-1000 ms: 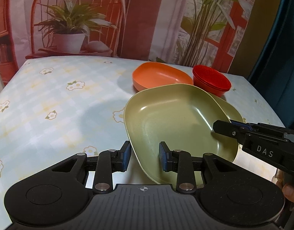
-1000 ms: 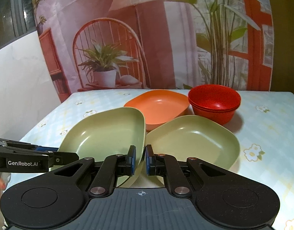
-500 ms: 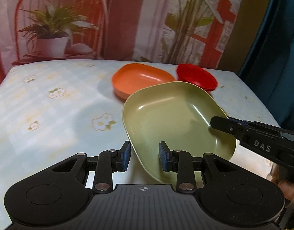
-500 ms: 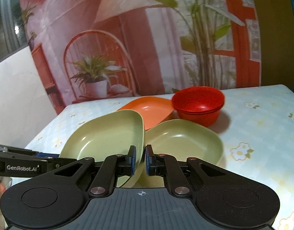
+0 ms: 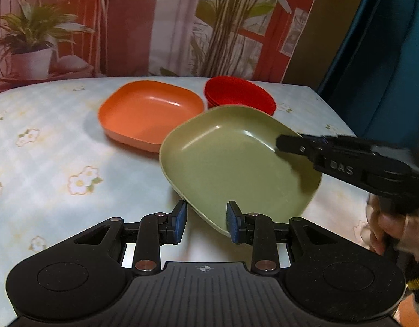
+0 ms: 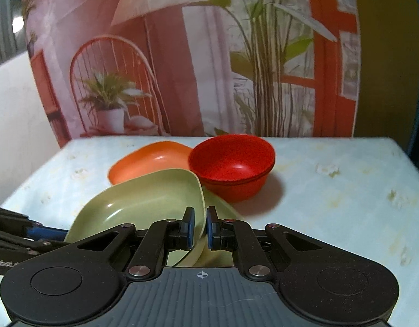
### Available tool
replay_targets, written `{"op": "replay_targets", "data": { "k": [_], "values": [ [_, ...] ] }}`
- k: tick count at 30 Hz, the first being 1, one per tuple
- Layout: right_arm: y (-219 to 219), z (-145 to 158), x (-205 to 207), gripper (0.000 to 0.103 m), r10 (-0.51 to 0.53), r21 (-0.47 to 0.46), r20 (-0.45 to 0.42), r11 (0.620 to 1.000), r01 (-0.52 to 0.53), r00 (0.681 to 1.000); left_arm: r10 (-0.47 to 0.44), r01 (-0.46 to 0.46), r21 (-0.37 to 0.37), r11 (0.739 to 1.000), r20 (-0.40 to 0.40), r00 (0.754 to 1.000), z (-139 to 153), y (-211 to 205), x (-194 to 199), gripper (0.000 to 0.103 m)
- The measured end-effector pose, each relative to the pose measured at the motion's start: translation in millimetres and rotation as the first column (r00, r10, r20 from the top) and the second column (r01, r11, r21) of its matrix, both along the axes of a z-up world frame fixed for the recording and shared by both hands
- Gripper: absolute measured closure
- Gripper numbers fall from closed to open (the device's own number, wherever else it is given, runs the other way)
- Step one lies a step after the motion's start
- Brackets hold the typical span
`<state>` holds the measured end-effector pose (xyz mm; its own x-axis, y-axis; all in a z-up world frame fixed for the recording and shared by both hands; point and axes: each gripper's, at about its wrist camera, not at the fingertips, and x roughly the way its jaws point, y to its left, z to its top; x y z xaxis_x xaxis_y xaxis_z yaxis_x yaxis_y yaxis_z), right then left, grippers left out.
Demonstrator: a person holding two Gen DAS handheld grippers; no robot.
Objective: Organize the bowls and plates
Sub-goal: 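Lower the green plate onto the other green plate with both grippers, then open both grippers to release the green plate on the stack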
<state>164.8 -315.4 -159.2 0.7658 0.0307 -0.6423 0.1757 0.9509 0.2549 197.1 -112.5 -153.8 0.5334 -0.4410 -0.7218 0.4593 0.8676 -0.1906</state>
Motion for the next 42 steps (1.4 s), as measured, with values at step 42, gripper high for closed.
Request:
{"op": "replay_targets", "data": {
  "k": [42],
  "values": [
    [-9,-22,27,0.087,0.205,-0.235,-0.093,0.946,-0.222,0.974,0.065,-0.065,0.019,0.998,-0.014,0.998,-9,-8,12,0.069]
  ]
}}
